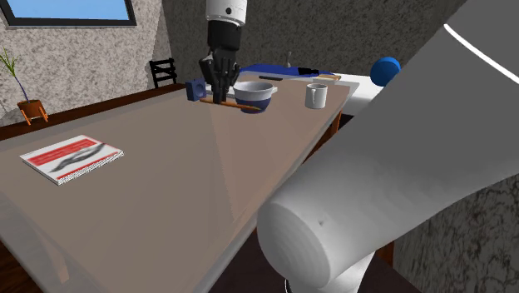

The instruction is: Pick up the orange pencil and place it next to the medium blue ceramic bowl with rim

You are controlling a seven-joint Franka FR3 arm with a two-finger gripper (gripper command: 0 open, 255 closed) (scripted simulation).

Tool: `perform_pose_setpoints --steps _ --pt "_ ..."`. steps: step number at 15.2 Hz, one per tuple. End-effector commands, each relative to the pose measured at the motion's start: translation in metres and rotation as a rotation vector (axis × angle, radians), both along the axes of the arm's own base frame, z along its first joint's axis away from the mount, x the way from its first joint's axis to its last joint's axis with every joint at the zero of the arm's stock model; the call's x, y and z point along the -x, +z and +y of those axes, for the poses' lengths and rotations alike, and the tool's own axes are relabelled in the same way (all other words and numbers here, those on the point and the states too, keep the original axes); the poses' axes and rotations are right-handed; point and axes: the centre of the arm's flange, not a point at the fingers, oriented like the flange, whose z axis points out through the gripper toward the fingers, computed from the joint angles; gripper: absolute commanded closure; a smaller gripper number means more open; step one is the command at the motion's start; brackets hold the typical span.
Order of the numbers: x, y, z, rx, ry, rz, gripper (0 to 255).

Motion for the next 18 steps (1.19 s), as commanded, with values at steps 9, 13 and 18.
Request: perform_pose_setpoints --steps 9,13,18 --pt "-0.079 0.0 -0.105 0.001 0.001 0.0 255" --pt "-0.111 0.0 -0.147 0.001 0.001 0.0 255" --pt "-0.151 0.0 -0.199 0.001 0.001 0.0 255"
